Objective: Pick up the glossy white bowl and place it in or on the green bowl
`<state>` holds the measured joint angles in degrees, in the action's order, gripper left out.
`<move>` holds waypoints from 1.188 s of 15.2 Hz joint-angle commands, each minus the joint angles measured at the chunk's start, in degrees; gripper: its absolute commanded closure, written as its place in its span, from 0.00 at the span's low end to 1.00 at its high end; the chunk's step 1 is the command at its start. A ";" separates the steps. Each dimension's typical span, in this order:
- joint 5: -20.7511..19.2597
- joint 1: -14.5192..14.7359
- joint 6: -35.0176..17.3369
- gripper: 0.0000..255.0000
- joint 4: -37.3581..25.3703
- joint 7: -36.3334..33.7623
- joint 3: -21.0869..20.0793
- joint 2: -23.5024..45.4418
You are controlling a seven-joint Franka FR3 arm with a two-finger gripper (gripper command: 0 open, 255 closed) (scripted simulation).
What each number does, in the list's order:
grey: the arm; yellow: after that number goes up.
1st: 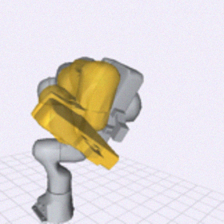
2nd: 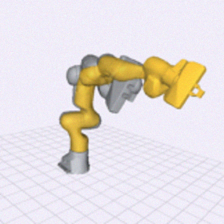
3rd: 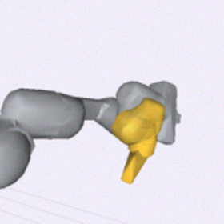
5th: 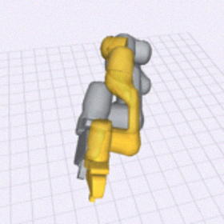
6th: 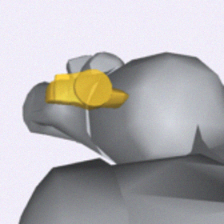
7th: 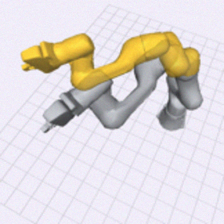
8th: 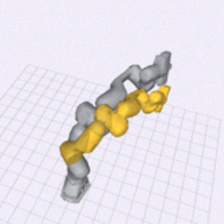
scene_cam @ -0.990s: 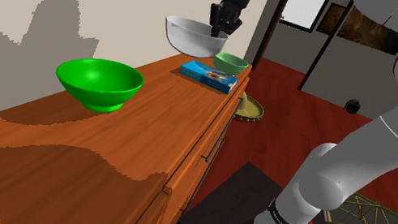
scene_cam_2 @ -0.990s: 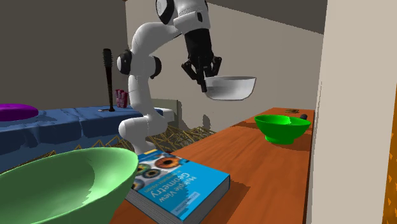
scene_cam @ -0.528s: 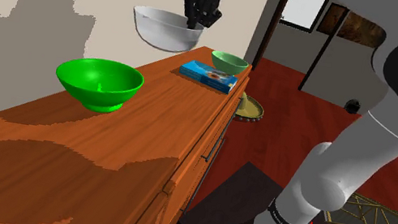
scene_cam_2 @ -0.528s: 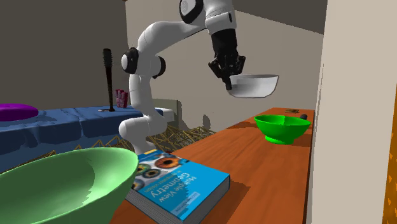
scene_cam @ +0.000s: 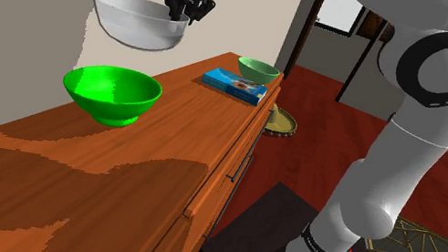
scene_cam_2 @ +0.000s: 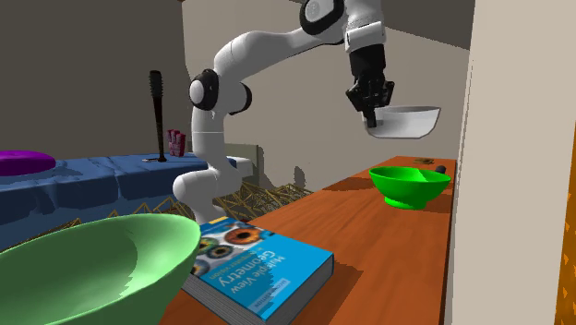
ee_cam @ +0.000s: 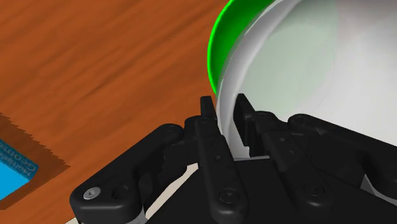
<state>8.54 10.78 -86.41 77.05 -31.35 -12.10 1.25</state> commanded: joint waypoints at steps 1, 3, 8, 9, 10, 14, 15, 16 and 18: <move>-1.32 1.61 0.51 1.00 -4.58 -2.99 -1.47 3.67; -2.94 3.45 1.73 1.00 -10.35 -5.70 -2.67 7.99; -2.14 3.01 -3.31 1.00 -2.53 -4.70 -2.39 5.22; -2.01 2.94 -4.25 1.00 -1.14 -4.52 -2.36 4.77; -1.89 2.88 -5.18 1.00 0.21 -4.34 -2.33 4.35; -1.46 2.69 -8.74 1.00 5.23 -3.69 -2.23 2.91; -1.37 2.66 -9.61 1.00 6.40 -3.54 -2.20 2.60; -1.28 2.63 -10.46 1.00 7.54 -3.39 -2.19 2.32; -1.12 2.58 -12.14 1.00 9.73 -3.10 -2.16 1.81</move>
<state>7.33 13.39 -97.62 85.66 -34.61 -14.28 3.33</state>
